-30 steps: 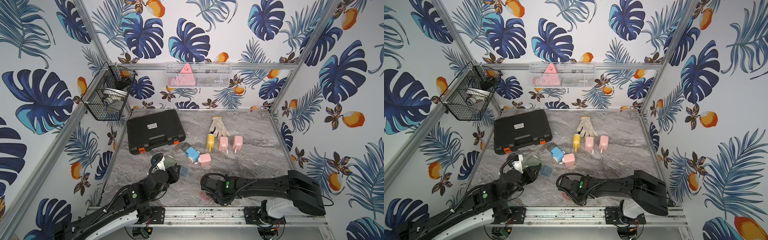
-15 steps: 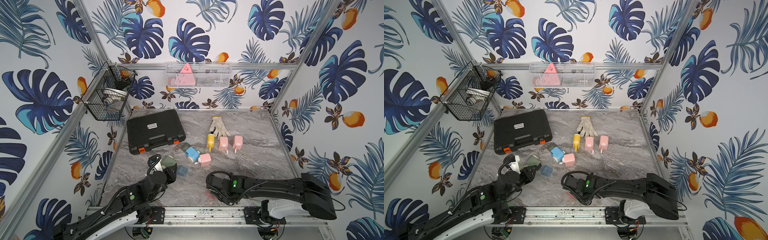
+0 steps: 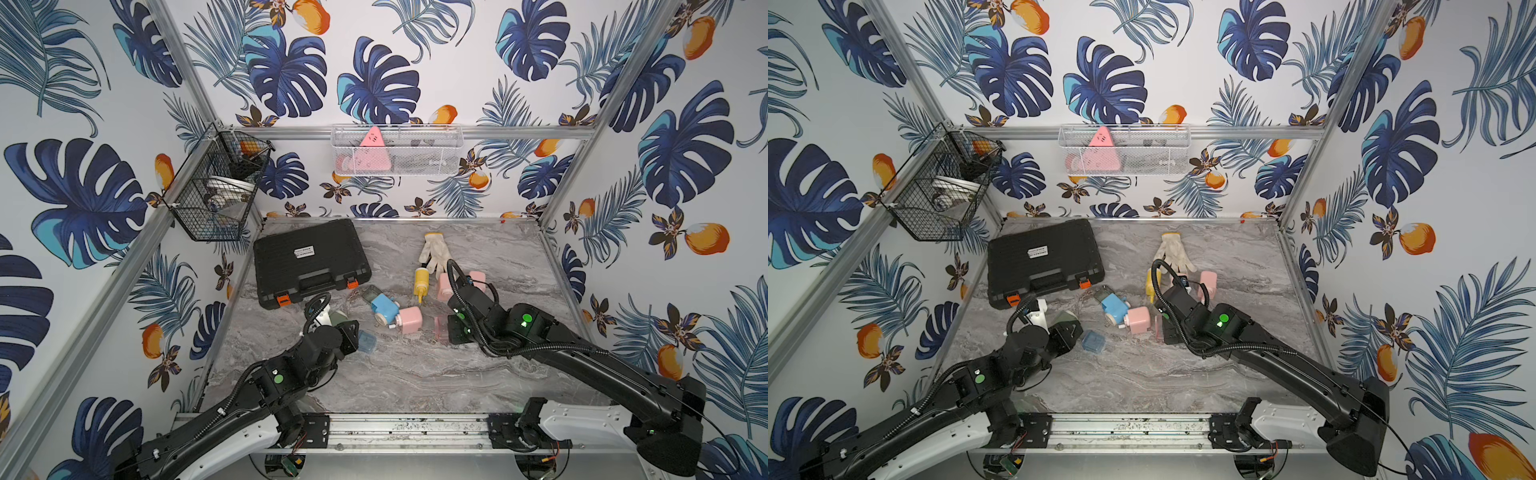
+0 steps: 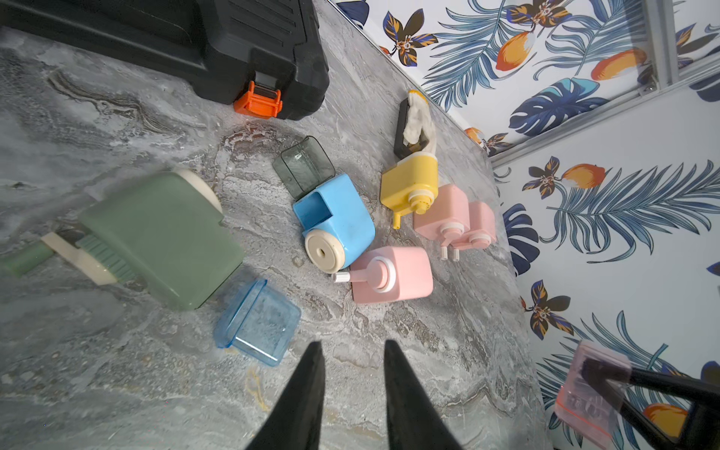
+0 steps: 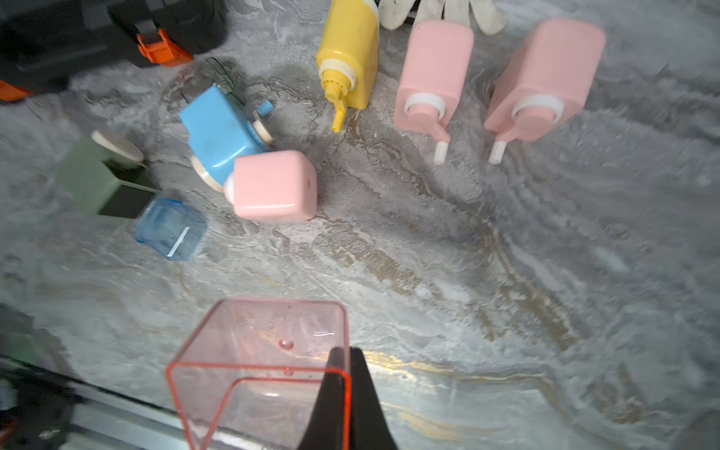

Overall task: Put the tray back into the pencil sharpener
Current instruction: Pick up the container from the center of the board, then place the container at the center of the board.

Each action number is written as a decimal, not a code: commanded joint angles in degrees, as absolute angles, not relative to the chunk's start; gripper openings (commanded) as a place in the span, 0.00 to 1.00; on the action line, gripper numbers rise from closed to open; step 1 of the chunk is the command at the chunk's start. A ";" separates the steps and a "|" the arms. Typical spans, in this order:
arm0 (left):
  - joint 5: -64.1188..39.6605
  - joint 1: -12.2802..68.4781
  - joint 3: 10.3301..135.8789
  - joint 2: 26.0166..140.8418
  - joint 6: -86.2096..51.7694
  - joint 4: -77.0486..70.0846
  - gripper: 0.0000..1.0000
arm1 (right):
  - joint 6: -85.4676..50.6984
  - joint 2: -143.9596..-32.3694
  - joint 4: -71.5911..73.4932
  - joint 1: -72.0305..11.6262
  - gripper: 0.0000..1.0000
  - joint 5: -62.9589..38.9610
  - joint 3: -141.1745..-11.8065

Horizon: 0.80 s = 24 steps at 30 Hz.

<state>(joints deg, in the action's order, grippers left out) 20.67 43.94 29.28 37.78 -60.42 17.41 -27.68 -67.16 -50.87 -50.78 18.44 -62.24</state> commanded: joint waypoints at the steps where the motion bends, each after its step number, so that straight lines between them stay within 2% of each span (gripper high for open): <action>1: 15.45 39.26 30.53 39.31 -56.99 15.14 0.32 | -7.51 -68.75 -49.31 -48.30 0.00 14.05 -60.84; 3: 12.46 34.50 31.25 40.26 -55.54 15.40 0.32 | -3.90 -69.64 -48.00 -48.00 0.00 14.31 -59.53; 6: 5.26 27.47 32.03 41.89 -54.00 14.04 0.33 | 5.06 -69.53 -45.22 -47.99 0.00 7.38 -55.82; 9: 1.74 23.74 33.50 44.14 -52.27 14.56 0.33 | 15.13 -69.91 -44.71 -48.00 0.00 1.12 -52.39; 14: 1.03 23.25 35.76 46.48 -48.93 14.83 0.33 | 23.28 -75.69 -44.50 -48.39 0.00 -4.28 -50.75; 18: 3.84 23.32 38.75 46.79 -44.87 18.20 0.36 | 28.24 -82.58 -46.22 -49.21 0.00 -3.46 -52.38; 24: 7.50 23.37 40.85 44.63 -42.28 21.67 0.38 | 31.59 -87.01 -42.80 -49.23 0.00 -3.49 -51.53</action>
